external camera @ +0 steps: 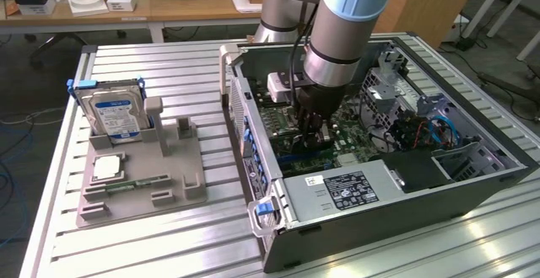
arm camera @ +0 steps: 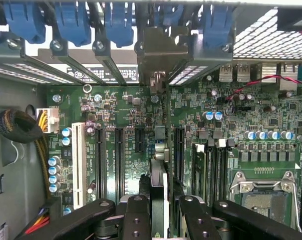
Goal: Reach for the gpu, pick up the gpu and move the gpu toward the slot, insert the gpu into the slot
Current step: 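Insert the gpu into the slot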
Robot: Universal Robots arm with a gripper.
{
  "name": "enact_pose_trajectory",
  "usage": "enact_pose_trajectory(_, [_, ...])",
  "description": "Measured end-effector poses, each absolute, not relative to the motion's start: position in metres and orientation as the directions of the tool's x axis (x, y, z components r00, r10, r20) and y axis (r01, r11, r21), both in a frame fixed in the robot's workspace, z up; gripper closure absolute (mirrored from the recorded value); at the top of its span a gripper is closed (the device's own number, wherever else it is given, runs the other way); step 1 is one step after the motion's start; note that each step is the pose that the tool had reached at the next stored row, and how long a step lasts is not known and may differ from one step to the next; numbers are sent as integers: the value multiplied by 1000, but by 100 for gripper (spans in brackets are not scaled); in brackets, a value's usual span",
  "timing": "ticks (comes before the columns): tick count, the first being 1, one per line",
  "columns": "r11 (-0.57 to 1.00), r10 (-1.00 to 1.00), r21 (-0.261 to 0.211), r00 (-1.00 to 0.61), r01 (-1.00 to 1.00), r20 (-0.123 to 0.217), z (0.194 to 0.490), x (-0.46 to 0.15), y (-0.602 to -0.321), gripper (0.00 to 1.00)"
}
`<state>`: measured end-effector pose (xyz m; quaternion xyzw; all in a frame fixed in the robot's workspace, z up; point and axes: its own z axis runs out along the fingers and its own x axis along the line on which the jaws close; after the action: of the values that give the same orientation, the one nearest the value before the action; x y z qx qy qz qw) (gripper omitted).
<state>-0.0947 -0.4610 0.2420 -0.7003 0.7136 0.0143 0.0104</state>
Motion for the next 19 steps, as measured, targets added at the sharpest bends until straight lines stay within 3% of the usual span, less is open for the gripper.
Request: enact_pose_trajectory(19, [29, -999, 3, -29, -1000, -34, 243, -97, -462, 73])
